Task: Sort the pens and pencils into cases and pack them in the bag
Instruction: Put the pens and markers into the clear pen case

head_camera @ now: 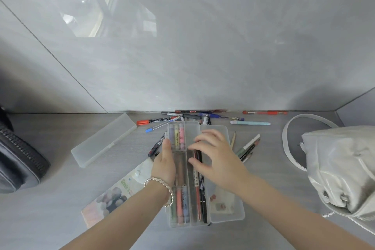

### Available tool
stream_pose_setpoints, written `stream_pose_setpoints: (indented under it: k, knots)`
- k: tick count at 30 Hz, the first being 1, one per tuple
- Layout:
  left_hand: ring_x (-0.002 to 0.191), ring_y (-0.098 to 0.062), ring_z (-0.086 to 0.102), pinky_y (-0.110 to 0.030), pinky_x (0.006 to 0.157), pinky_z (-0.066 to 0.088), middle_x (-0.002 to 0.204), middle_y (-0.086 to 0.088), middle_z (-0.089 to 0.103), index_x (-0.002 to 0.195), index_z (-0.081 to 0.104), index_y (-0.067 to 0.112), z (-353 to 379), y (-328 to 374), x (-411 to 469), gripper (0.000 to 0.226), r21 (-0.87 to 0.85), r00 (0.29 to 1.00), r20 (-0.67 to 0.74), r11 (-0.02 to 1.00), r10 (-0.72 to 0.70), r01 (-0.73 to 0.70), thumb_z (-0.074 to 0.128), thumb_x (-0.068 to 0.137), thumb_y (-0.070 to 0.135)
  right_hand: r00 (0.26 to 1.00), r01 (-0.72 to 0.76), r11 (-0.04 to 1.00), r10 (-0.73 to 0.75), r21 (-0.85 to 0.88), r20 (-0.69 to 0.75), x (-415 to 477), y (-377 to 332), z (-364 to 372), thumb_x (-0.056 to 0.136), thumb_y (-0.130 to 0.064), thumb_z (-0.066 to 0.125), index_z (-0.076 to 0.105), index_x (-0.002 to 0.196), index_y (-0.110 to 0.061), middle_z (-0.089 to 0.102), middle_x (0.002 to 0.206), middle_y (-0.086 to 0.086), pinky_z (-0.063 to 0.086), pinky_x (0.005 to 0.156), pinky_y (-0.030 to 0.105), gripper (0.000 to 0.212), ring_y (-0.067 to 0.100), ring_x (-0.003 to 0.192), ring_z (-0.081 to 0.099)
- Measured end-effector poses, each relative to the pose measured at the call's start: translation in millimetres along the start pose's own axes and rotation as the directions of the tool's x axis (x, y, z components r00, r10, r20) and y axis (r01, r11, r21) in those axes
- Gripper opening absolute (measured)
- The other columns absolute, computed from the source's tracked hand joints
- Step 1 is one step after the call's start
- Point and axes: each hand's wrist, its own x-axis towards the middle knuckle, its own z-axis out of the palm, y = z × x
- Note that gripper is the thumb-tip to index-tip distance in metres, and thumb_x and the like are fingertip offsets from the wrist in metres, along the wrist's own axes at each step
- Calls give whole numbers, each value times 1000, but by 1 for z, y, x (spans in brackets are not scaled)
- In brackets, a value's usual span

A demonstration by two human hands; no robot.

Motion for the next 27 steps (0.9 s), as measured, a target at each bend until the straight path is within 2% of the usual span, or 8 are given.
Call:
stream_pose_setpoints:
  k: [3, 9, 13, 16, 18, 20, 23, 27]
  knots:
    - [131, -28, 40, -36, 110, 26, 144, -11, 42, 141, 37, 13, 6, 8, 11, 65, 25, 998, 18, 998, -65, 65, 19, 94, 54, 982, -136, 978, 155, 159, -110, 14, 32, -18, 87, -26, 56, 68, 99, -15, 54, 103, -12, 26, 94, 6, 20, 2, 104, 44]
    - [135, -29, 35, -40, 113, 26, 147, -9, 38, 142, 36, 16, 12, 11, 25, 64, 8, 996, 14, 996, -91, 91, 22, 93, 56, 822, -566, 775, 558, -280, -115, 34, 157, -37, 85, 1, 50, 65, 107, -6, 58, 111, 13, 42, 84, 34, 28, 32, 105, 52]
    - [133, -32, 38, -44, 113, 28, 145, -12, 40, 141, 36, 14, 9, 1, 34, 68, -9, 990, 33, 991, -134, 134, 27, 91, 58, 842, -460, 721, 540, -519, 4, 34, 184, -37, 89, -10, 51, 61, 114, -11, 56, 110, 12, 41, 83, 37, 27, 30, 108, 47]
    - [123, -27, 47, -37, 108, 32, 134, -11, 50, 139, 39, 12, 5, -4, 36, 65, -8, 992, 14, 992, -129, 129, 28, 92, 55, 910, -321, 705, 414, -632, 0, 35, 180, -44, 77, -8, 68, 67, 95, -6, 63, 94, 13, 46, 74, 41, 18, 33, 96, 55]
    - [81, -12, 52, -27, 85, 41, 92, -2, 56, 138, 40, 9, 5, -5, 33, 61, -22, 992, 3, 992, -124, 124, 26, 95, 51, 935, -329, 762, 345, -558, -80, 35, 166, -46, 69, -6, 76, 67, 84, -3, 64, 82, 12, 49, 65, 41, 17, 33, 84, 58]
    - [64, -10, 37, -24, 67, 38, 75, 3, 42, 139, 38, 7, 4, -5, 31, 60, 10, 990, -27, 990, -138, 138, 22, 97, 47, 912, -410, 854, 396, -320, -110, 37, 131, -48, 82, -11, 64, 64, 96, -5, 60, 88, 6, 47, 68, 35, 15, 23, 84, 55]
    - [70, -15, 40, -26, 80, 34, 78, 0, 43, 141, 35, 6, 4, -9, 31, 62, 0, 989, -49, 990, -140, 140, 20, 97, 47, 861, -502, 856, 508, 122, -18, 31, 72, -39, 85, -17, 62, 64, 97, -11, 55, 72, -11, 42, 56, 17, 13, 3, 62, 50]
    - [97, -28, 52, -37, 100, 35, 105, -16, 57, 137, 40, 2, 4, -13, 25, 67, -40, 988, -47, 989, -147, 145, 19, 96, 50, 870, -486, 843, 444, 229, 212, 6, 3, -13, 81, -23, 67, 62, 91, -19, 55, 66, -11, 44, 59, 10, 12, 1, 57, 50]
